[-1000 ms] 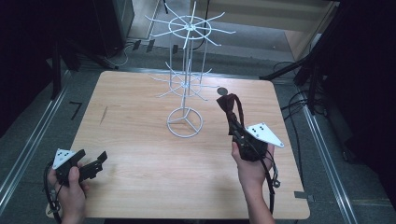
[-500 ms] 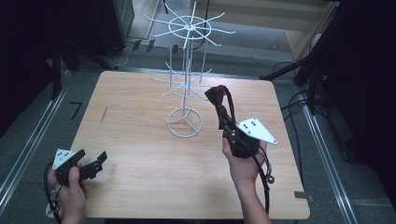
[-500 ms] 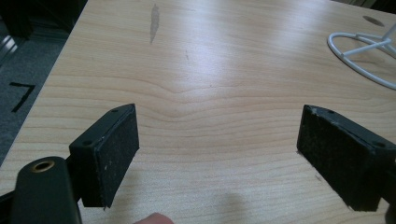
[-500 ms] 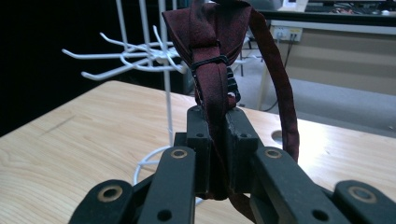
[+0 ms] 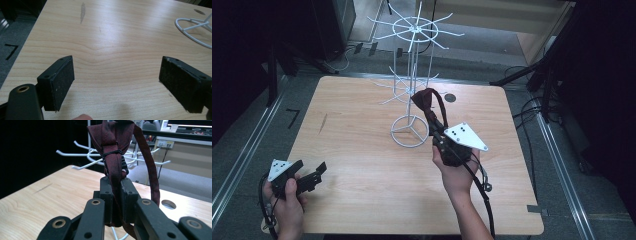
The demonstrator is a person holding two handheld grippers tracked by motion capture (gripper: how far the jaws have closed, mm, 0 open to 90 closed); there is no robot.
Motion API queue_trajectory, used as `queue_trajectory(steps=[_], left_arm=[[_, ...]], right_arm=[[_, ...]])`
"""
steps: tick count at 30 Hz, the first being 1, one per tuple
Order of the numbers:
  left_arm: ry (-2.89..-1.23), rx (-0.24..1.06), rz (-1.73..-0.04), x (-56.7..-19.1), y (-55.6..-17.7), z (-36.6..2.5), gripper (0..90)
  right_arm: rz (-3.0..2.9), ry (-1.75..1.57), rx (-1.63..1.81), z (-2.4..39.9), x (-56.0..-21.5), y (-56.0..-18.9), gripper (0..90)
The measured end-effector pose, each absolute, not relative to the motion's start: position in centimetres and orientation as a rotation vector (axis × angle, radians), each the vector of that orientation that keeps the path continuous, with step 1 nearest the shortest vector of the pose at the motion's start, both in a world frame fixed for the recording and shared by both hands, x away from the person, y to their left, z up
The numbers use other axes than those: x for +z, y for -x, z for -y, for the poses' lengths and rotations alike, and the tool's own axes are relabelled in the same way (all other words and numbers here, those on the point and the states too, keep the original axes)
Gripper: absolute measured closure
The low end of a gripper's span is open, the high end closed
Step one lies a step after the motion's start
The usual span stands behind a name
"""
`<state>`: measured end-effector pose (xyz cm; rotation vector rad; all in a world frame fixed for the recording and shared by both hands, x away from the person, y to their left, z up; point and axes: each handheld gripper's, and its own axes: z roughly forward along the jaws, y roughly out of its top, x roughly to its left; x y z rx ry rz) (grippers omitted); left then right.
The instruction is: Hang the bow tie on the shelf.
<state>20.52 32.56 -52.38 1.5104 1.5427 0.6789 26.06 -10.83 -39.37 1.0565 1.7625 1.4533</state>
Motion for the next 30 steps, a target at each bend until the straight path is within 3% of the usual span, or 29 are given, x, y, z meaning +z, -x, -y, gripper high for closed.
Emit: queue_trajectory(steps=[30], left_arm=[[-1.511, 0.676, -1.543, -52.4, -20.5, -32.6, 13.6]], right_arm=[[-2.016, -1.169, 1.212, 10.4, -49.1, -28.7, 83.2]])
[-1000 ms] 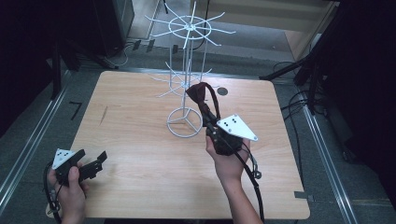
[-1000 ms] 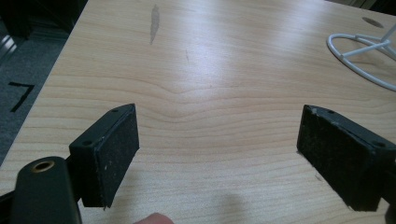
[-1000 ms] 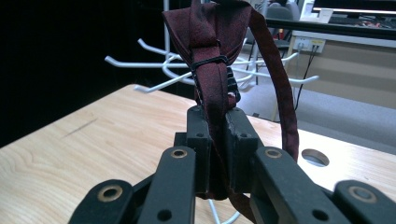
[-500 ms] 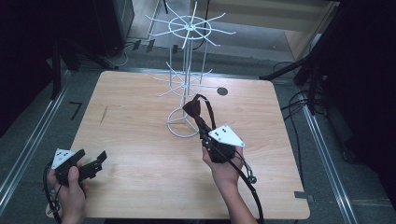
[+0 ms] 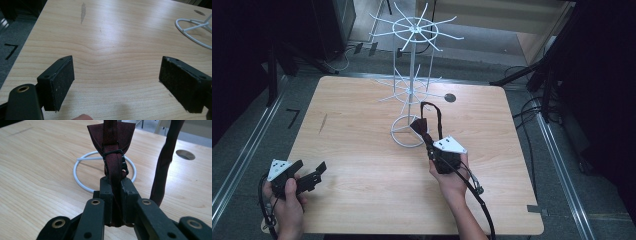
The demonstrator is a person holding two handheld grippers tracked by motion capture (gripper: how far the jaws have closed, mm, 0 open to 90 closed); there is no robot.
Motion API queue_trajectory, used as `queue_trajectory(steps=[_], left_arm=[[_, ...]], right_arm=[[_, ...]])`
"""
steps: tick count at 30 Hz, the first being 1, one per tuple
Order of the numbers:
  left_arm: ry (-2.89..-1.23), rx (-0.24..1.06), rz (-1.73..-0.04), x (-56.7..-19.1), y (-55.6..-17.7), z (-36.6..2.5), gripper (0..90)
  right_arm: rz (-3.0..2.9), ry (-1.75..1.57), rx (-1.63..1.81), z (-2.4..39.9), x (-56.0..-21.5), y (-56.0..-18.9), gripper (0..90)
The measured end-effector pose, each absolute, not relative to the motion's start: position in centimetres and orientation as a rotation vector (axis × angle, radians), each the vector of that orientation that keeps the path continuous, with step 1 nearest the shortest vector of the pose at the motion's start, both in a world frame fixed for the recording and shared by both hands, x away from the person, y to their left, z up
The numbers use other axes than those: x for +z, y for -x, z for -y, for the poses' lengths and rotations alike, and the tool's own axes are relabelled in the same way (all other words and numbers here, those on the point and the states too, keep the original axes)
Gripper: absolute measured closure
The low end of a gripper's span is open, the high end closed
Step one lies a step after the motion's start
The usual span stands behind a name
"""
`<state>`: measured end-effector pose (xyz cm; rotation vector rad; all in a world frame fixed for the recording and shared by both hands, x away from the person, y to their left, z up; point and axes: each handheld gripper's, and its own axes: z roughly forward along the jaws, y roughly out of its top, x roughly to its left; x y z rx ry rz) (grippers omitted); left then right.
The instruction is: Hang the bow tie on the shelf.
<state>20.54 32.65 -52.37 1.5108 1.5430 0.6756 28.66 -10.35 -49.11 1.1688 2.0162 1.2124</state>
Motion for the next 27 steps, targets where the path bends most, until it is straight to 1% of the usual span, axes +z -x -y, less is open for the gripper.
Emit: queue_trajectory(steps=[7, 17, 20, 23, 27], left_arm=[[-1.51, 0.677, -1.542, -52.4, -20.5, -32.6, 13.6], [-1.509, 0.675, -1.542, -52.4, -20.6, -32.7, 13.6], [-1.508, 0.672, -1.541, -52.4, -20.6, -32.7, 13.6], [-1.507, 0.671, -1.541, -52.4, -20.6, -32.7, 13.6], [-1.507, 0.672, -1.542, -52.4, -20.6, -32.7, 13.6]], right_arm=[[-2.027, -1.249, 1.214, 10.4, -50.3, -30.2, 83.1], [-2.06, -1.297, 1.198, 9.9, -50.7, -32.3, 81.8], [-2.053, -1.312, 1.19, 9.9, -51.0, -32.4, 75.7], [-2.049, -1.333, 1.217, 10.0, -51.0, -32.4, 65.6], [-2.057, -1.351, 1.273, 10.4, -50.5, -32.3, 54.5]])
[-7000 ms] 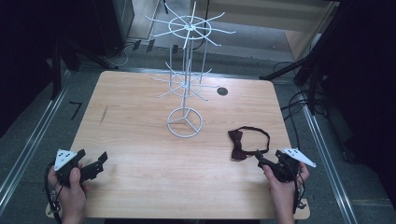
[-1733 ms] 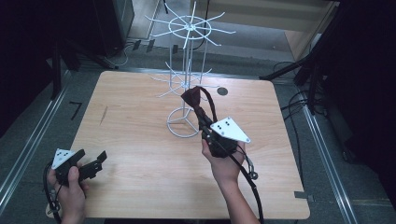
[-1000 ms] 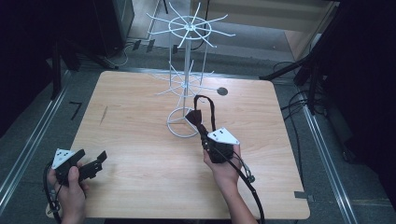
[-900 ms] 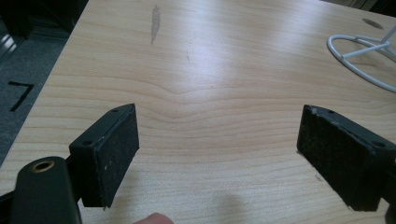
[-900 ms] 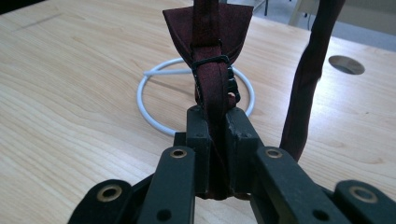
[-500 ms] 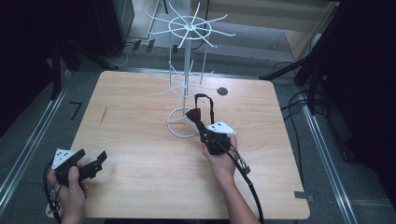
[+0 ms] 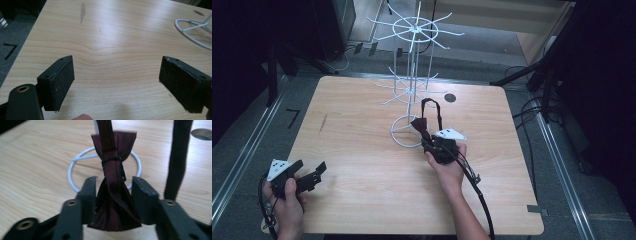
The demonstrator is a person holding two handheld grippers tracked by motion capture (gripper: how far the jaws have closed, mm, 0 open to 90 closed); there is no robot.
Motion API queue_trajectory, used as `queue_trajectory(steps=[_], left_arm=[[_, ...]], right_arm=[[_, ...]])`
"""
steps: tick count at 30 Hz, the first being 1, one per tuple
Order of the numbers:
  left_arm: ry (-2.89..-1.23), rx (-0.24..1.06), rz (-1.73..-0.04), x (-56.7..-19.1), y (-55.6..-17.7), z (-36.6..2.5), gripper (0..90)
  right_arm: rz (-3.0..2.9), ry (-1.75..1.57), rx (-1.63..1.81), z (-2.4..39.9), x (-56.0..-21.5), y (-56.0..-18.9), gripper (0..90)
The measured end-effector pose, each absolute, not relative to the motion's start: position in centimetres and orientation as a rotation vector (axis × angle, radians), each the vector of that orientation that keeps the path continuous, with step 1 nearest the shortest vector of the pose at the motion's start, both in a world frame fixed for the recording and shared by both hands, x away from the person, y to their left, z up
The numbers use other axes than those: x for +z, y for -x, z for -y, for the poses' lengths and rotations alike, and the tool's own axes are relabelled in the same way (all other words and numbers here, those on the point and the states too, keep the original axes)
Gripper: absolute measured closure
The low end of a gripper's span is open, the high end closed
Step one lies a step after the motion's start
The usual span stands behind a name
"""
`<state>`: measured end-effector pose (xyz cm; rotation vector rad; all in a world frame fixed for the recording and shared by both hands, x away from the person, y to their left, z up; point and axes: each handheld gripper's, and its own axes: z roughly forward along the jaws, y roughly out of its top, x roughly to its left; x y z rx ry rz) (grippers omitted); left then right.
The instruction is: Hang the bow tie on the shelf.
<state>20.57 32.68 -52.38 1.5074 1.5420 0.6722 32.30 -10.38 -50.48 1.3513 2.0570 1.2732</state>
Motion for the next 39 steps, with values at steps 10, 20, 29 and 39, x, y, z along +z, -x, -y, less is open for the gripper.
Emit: queue_trajectory(steps=[10, 20, 29, 39], left_arm=[[-1.51, 0.676, -1.543, -52.4, -20.6, -32.6, 13.5], [-1.513, 0.677, -1.541, -52.4, -20.6, -32.6, 13.6], [-1.517, 0.684, -1.539, -52.4, -20.6, -32.5, 13.6], [-1.521, 0.688, -1.539, -52.4, -20.6, -32.5, 13.6]], right_arm=[[-2.053, -1.308, 1.375, 11.9, -48.2, -31.2, 23.5], [-1.978, -1.302, 1.406, 14.5, -46.9, -30.1, 19.3], [-1.932, -1.303, 1.4, 17.2, -46.6, -29.1, 19.2], [-1.884, -1.336, 1.376, 20.1, -46.7, -28.1, 19.1]])
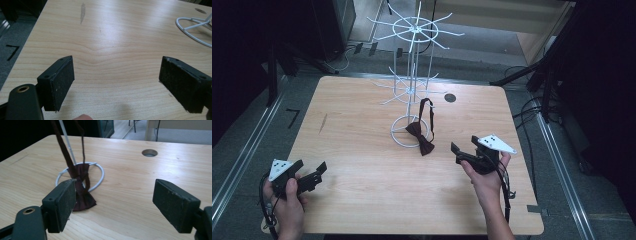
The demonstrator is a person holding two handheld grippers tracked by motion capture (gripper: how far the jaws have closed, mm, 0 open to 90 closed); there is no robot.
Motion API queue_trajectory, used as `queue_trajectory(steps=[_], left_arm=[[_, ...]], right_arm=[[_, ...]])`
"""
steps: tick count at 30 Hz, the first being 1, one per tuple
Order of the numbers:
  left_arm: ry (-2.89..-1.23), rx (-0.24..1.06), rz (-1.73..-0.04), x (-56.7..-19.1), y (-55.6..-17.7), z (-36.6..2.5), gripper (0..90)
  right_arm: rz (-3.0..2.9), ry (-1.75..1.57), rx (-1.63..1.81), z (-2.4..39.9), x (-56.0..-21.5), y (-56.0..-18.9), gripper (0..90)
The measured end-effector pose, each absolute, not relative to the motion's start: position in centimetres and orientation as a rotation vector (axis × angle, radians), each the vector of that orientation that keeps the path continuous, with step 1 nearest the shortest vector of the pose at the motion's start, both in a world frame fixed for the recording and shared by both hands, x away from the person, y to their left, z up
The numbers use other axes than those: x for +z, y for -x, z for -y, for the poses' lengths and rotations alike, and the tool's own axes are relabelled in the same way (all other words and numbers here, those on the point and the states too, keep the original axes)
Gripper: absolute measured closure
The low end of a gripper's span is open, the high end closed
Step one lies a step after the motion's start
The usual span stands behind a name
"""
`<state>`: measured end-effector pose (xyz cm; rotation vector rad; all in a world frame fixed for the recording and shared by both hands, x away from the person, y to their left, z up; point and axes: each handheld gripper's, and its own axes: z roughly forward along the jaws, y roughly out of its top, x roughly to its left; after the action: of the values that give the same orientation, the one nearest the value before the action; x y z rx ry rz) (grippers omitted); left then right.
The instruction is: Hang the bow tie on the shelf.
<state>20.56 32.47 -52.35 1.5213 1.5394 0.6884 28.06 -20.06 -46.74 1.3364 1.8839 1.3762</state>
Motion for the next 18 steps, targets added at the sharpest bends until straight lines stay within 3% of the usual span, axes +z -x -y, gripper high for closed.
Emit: queue_trajectory(steps=[18], left_arm=[[-1.528, 0.697, -1.537, -52.3, -20.6, -32.4, 13.5]], right_arm=[[-1.815, -1.424, 1.352, 25.5, -48.1, -26.1, 15.5]])
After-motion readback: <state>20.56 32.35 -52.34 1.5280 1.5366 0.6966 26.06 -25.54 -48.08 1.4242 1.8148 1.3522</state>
